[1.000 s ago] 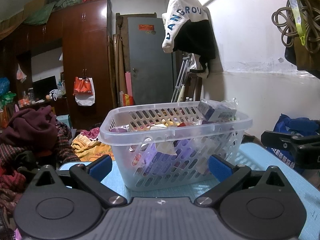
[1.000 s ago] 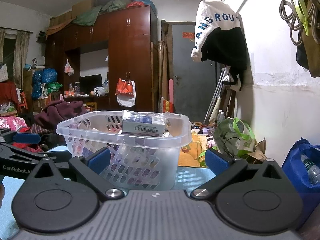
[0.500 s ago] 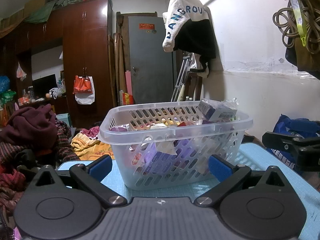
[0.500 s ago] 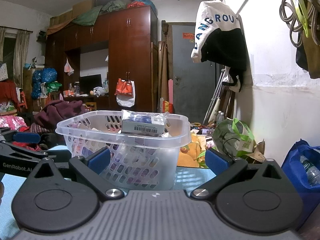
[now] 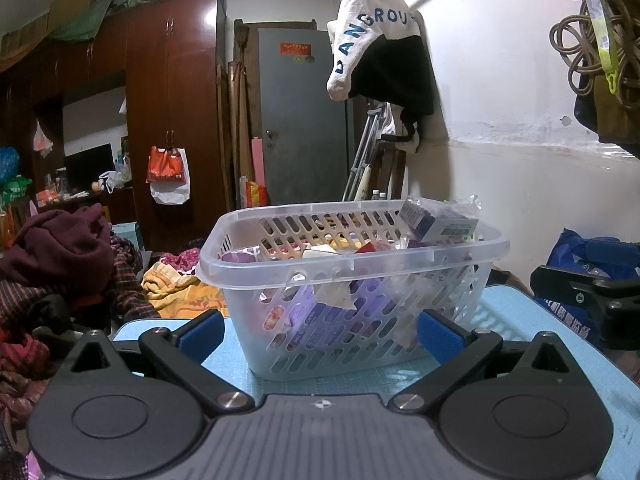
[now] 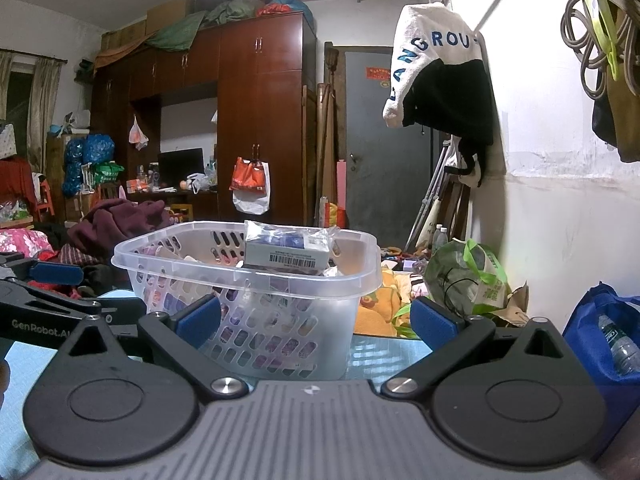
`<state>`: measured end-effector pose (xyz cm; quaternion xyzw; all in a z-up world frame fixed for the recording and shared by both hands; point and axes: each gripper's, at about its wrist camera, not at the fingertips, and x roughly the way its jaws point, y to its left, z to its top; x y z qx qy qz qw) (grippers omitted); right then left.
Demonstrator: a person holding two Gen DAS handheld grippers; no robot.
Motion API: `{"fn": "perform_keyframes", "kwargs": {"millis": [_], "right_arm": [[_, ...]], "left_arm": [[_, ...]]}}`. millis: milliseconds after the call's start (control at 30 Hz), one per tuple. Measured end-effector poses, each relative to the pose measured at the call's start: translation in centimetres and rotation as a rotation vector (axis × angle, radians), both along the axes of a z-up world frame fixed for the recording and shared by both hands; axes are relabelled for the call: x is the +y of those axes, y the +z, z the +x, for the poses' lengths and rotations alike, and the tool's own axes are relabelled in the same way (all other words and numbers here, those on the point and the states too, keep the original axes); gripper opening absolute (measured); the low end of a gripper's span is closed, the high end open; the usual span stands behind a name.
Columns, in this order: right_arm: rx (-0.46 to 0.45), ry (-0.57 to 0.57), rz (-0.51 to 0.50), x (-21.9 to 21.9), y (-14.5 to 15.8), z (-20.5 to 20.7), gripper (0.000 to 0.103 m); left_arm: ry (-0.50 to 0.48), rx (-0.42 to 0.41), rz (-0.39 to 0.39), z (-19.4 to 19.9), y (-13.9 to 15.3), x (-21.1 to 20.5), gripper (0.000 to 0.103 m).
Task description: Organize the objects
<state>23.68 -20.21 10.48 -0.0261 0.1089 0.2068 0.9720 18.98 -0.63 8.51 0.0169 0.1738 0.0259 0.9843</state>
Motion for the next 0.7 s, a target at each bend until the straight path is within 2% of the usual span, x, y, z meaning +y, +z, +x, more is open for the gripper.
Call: {"fn": "perform_keyframes", "kwargs": {"millis": [533,700], "right_arm": [[-0.005,0.001,-0.002,-0.14,0.0,0.02,0.103],[-0.004,0.002,-0.002,-0.09,0.0,0.01,0.103]], "left_arm": [[-0.019,0.014,-0.007,0.67,0.42,-0.04,0.103],[-0.013,-0.012,-0.001,0.48,0.56,-0.41,0.103]]}}
